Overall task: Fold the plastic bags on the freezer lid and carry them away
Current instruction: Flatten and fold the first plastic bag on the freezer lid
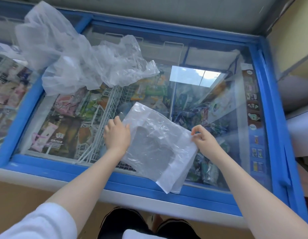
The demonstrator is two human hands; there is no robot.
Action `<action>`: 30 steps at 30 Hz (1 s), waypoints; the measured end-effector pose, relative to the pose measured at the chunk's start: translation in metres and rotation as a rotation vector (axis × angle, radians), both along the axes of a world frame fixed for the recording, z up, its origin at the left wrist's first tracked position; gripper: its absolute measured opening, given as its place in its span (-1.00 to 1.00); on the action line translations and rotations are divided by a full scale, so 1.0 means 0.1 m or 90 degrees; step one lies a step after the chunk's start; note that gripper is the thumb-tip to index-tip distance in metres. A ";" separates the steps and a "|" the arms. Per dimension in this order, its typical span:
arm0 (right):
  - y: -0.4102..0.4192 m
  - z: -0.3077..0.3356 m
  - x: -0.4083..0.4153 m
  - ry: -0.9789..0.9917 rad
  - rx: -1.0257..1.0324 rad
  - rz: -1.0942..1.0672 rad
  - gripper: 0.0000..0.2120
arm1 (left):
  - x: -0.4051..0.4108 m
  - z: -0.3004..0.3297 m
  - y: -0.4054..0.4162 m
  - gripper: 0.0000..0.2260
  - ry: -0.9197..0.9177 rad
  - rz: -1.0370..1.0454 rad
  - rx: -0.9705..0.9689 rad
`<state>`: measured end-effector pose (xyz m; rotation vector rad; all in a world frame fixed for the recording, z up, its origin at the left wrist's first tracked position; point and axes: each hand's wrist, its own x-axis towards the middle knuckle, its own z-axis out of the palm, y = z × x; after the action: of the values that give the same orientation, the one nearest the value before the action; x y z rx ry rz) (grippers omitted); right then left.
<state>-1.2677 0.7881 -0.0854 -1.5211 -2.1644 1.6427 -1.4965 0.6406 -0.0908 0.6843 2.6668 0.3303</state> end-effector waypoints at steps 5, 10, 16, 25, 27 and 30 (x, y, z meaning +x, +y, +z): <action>0.00 0.02 -0.13 0.054 -0.038 -0.075 -0.68 | -0.19 0.11 0.03 -0.77 -0.133 -0.039 -0.072; -0.10 0.16 -0.08 0.081 -0.147 -0.127 -0.75 | -0.47 0.39 0.43 -0.86 0.085 -0.131 0.084; -0.47 0.11 0.04 0.042 -0.219 0.112 -0.52 | -0.20 0.14 0.59 -0.47 0.094 -0.578 0.166; -0.68 0.12 0.06 0.178 0.382 0.255 -0.92 | 0.16 -0.36 0.17 -0.26 0.036 -0.789 -0.059; -0.61 0.20 -0.01 0.224 0.369 0.252 -0.87 | 0.17 -0.28 0.14 -0.38 -0.106 -0.802 0.036; -0.50 0.39 -0.18 0.265 0.231 0.215 -0.82 | -0.02 -0.04 0.11 -0.64 -0.436 -0.604 0.160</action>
<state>-1.2853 0.7386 -0.0462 -0.6807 -2.3821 1.3714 -1.4984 0.6515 -0.0949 1.4798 1.4640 0.4998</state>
